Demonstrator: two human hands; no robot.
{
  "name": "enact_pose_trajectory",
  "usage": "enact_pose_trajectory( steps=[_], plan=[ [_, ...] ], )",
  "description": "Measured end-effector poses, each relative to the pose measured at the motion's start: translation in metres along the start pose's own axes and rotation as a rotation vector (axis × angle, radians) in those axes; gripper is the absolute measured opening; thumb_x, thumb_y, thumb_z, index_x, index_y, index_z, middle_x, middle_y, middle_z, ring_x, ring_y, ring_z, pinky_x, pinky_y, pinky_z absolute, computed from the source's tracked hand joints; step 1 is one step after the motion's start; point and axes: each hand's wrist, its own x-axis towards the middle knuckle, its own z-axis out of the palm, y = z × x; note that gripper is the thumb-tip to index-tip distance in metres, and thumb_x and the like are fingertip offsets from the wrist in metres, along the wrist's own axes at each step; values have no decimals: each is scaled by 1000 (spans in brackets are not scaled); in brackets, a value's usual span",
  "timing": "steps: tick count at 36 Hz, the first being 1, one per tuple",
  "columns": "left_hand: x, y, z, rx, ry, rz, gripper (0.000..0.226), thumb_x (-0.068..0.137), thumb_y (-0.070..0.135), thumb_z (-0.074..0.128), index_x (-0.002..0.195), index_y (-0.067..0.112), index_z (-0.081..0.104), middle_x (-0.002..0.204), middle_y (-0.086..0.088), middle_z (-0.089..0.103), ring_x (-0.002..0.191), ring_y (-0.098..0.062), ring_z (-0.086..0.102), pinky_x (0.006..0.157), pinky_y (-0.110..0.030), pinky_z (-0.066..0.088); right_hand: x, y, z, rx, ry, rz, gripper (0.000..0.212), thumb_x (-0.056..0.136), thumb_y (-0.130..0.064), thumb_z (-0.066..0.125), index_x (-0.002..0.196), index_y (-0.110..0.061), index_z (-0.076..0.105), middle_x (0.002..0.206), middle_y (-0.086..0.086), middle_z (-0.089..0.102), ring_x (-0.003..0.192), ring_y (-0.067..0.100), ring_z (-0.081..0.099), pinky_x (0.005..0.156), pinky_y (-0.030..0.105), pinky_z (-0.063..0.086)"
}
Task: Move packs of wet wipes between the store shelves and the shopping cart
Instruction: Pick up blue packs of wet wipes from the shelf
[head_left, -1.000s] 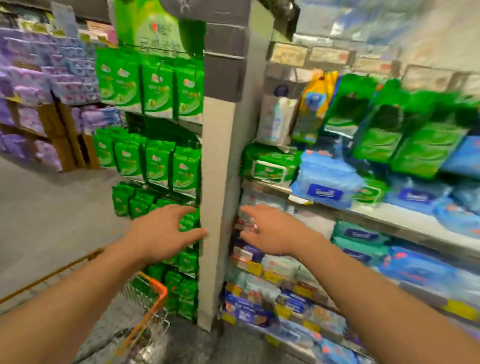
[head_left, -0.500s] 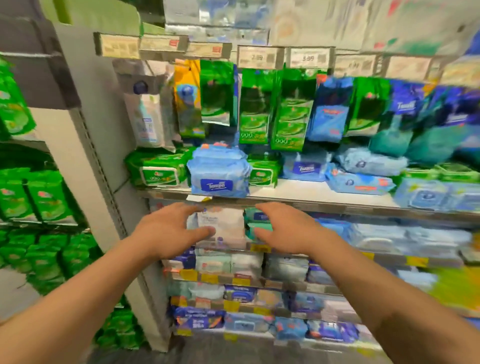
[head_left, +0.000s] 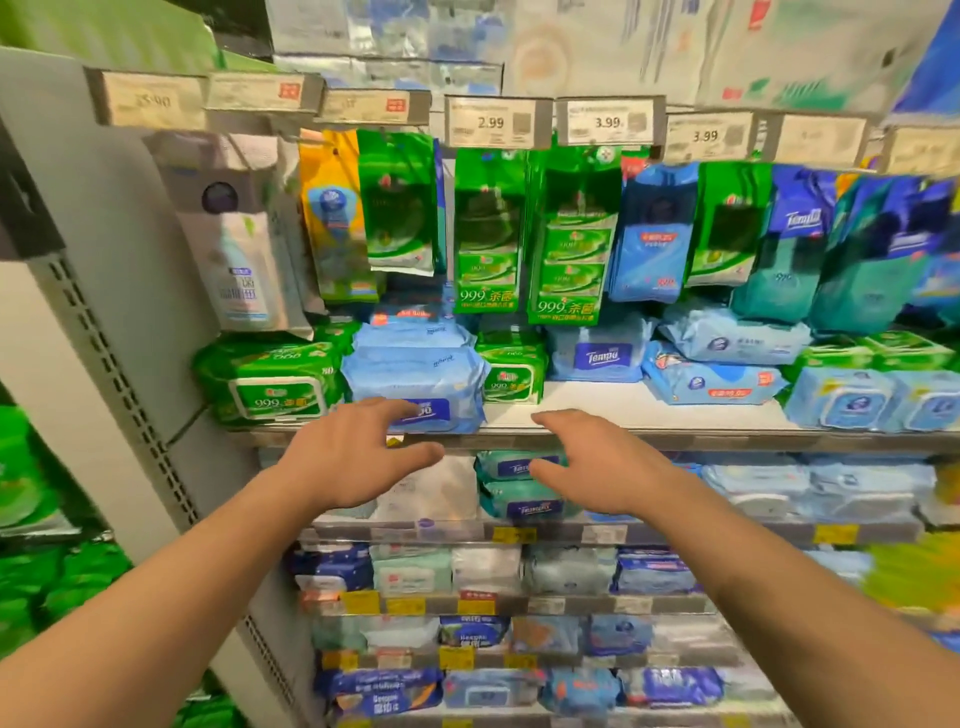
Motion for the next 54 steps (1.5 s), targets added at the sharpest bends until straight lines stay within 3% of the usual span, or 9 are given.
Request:
enact_pose_trajectory(
  steps=[10,18,25,30,34,38,45,50,54],
  plan=[
    [52,-44,-12,-83,35,46,98,63,91,36,141,36,55,139,7,61,121,-20,59,100,-42,50,63,-21,4,37,59,29,70,98,-49,56,158,-20,32,160,4,39,145,21,38,115,32,34],
    [76,-71,-7,-234,218,46,56,81,70,60,127,39,65,113,15,61,98,-11,58,79,-32,47,101,-21,17,181,124,19,70,96,-45,62,156,-22,34,156,1,45,141,18,44,112,30,36],
    [86,-79,16,-548,513,-22,55,81,50,60,130,25,63,117,8,55,116,-17,51,96,-33,42,133,-20,29,665,187,116,89,87,-43,76,159,-25,26,146,-3,47,132,17,50,105,34,45],
    [81,-67,45,-889,556,-176,56,81,46,59,132,26,53,130,6,51,108,4,51,79,-2,39,144,-21,48,897,198,127,89,88,-45,74,158,-31,22,156,-3,36,139,14,41,113,40,42],
    [82,-64,68,-1091,566,-264,68,79,53,67,138,24,48,133,6,53,115,-2,54,84,-19,49,151,-23,54,825,350,122,79,84,-62,61,153,-34,33,139,-15,43,138,10,38,114,48,38],
    [85,-61,74,-1176,490,-266,46,95,24,70,137,17,51,129,3,63,112,-5,62,74,-13,53,161,-25,47,654,417,90,77,84,-63,55,151,-28,39,147,-5,39,143,18,29,119,49,28],
    [92,-67,69,-1171,337,-179,40,88,27,77,123,36,58,113,18,71,97,5,69,72,-14,55,185,-32,38,428,335,115,63,99,-55,47,155,-28,35,159,-5,34,148,16,20,118,41,14],
    [101,-67,62,-1230,274,-191,52,77,41,82,125,41,60,112,22,73,102,-2,71,83,-28,58,198,-40,33,329,256,176,69,98,-63,36,156,-26,33,162,-1,32,150,18,17,118,42,12],
    [108,-63,57,-1360,228,-226,51,73,48,83,119,42,61,112,15,75,102,-12,74,72,-35,63,201,-42,30,317,181,195,72,99,-65,33,159,-25,27,165,2,29,152,17,15,118,41,10]
  ],
)
